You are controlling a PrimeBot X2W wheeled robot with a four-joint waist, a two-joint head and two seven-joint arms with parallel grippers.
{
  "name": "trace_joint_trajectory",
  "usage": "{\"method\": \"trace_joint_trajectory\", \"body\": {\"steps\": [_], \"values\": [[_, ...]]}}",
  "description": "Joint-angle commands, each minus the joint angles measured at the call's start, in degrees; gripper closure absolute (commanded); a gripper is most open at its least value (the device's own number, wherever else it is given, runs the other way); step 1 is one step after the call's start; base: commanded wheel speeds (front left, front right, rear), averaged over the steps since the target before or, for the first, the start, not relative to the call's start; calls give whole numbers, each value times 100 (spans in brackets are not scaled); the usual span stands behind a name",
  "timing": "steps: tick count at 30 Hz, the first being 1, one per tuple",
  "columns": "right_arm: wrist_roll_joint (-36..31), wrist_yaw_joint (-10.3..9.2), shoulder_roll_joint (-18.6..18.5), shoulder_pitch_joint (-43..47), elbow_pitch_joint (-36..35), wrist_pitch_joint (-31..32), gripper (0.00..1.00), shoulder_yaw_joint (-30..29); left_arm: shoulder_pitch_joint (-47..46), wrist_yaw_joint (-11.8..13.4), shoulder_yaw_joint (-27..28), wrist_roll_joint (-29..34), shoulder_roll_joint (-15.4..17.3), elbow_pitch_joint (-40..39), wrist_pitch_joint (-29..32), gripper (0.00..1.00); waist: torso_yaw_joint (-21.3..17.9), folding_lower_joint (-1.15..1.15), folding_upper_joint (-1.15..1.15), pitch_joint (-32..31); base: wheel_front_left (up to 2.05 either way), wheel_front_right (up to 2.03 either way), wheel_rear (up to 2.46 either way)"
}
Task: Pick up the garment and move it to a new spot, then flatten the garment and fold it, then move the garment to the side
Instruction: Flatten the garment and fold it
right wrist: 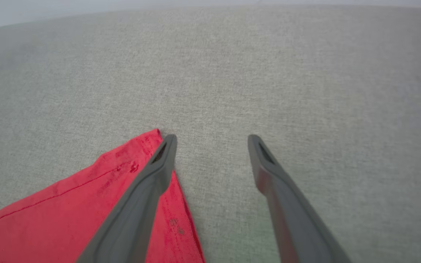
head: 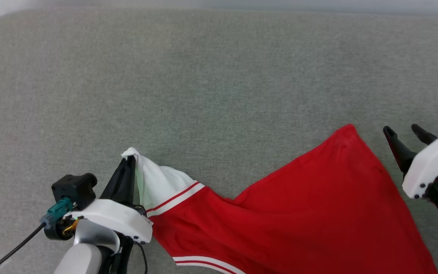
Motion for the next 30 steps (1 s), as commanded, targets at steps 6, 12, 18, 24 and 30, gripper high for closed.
{"method": "trace_joint_trajectory", "body": {"steps": [6,12,18,24,30], "values": [[277,-4,-502,-758,141,1881,0,757,-338,-114,-143,77,-130,94,-144,100,366,-1,0,495,0,0,0],[655,-1,-495,-683,532,3825,0,1321,-481,-189,-226,8,-286,349,-300,100,555,-1,0,636,0,0,0],[798,6,-447,-668,413,3885,100,1294,-539,-239,-239,-43,-318,530,-387,100,604,-1,0,557,0,0,0],[701,3,-594,-913,231,3304,100,1211,-516,-287,-221,-71,-211,648,-372,100,464,-1,0,155,0,0,0],[534,-4,-563,-1032,322,2606,100,1207,-514,-300,-173,-74,-46,674,-310,100,239,-1,0,-334,0,0,0]]}}
